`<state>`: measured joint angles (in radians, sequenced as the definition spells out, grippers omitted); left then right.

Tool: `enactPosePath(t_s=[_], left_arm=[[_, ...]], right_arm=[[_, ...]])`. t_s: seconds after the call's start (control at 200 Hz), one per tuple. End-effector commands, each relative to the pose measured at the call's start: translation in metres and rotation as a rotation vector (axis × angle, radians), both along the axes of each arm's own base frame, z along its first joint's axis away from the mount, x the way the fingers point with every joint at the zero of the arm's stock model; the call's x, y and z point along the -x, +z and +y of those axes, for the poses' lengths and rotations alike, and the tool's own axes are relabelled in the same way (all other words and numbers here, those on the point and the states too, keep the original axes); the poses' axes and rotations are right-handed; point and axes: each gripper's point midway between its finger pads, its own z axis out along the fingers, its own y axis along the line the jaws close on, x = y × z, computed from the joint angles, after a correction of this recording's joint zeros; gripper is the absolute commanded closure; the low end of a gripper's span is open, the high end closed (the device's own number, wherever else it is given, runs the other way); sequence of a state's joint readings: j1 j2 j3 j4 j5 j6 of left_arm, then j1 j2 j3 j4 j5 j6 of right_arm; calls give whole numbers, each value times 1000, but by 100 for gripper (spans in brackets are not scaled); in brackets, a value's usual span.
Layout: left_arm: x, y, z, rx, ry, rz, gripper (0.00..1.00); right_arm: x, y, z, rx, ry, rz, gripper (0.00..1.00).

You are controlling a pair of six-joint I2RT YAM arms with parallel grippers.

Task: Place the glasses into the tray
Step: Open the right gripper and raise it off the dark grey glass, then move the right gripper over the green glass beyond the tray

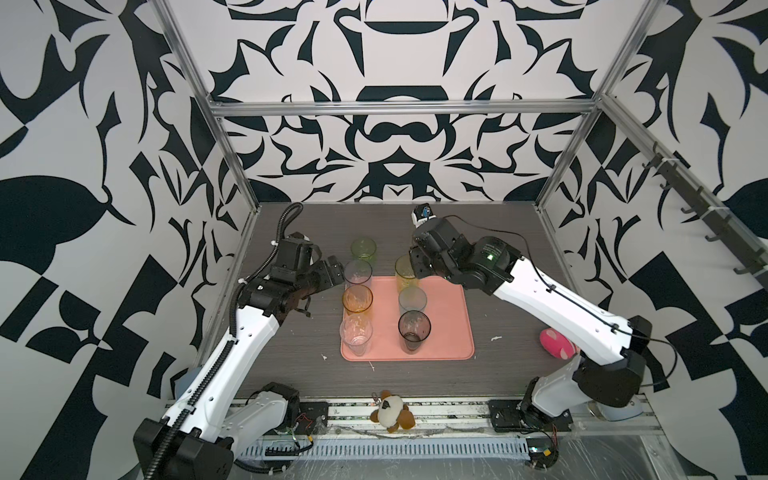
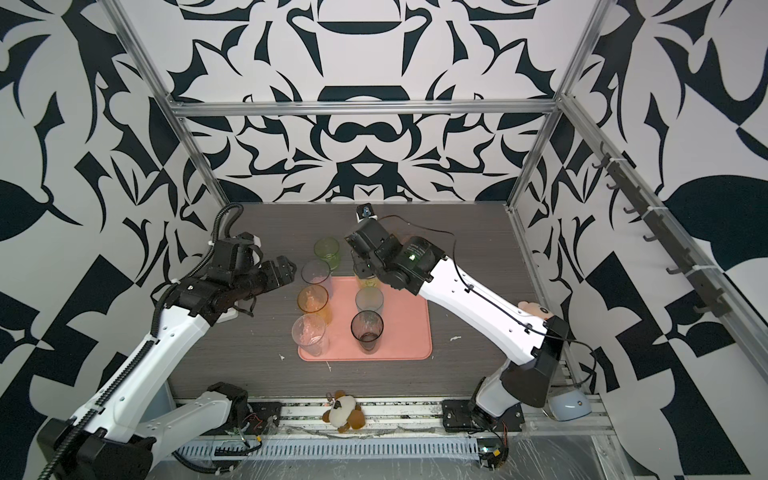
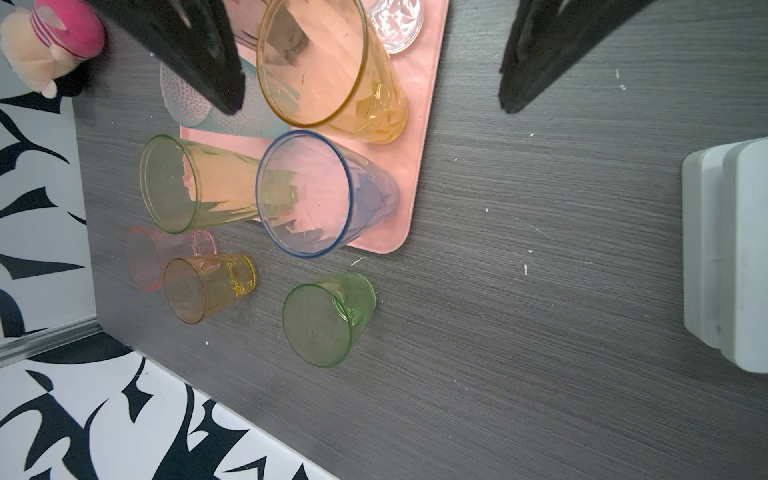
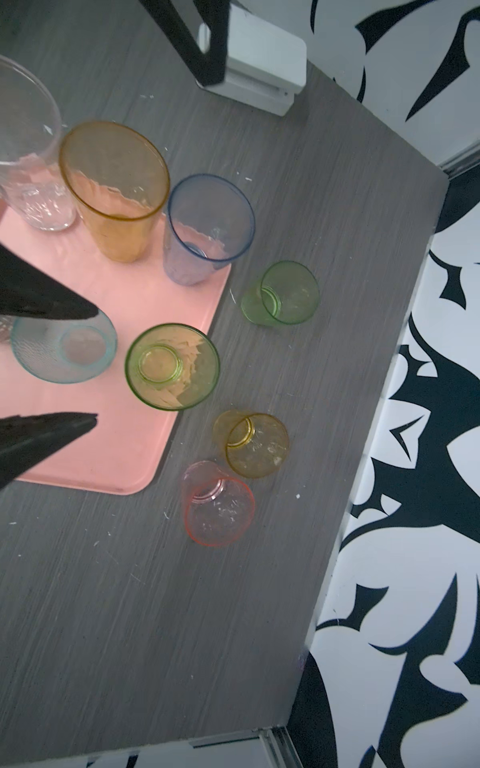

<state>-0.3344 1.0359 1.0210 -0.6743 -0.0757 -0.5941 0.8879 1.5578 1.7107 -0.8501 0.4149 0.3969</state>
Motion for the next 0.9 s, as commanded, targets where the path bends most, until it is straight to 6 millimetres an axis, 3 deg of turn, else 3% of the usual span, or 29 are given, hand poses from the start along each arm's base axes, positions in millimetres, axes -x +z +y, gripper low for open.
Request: enactPosePath(t_s=[0.0, 0.265, 0.565, 0.895], left_arm=[[0, 11, 5, -20, 8, -56, 1], [-3, 18, 9, -39, 14, -122, 1], [-10, 20, 9, -57, -2, -172, 1], [-16, 10, 6, -70, -14, -164, 1]], right_arm=[[-25, 29, 7, -56, 25, -85, 58], [-78, 20, 22, -73, 37, -70, 58], [-134, -25, 50, -45, 66, -2, 57], [-154, -72, 91, -86, 141, 109, 54]])
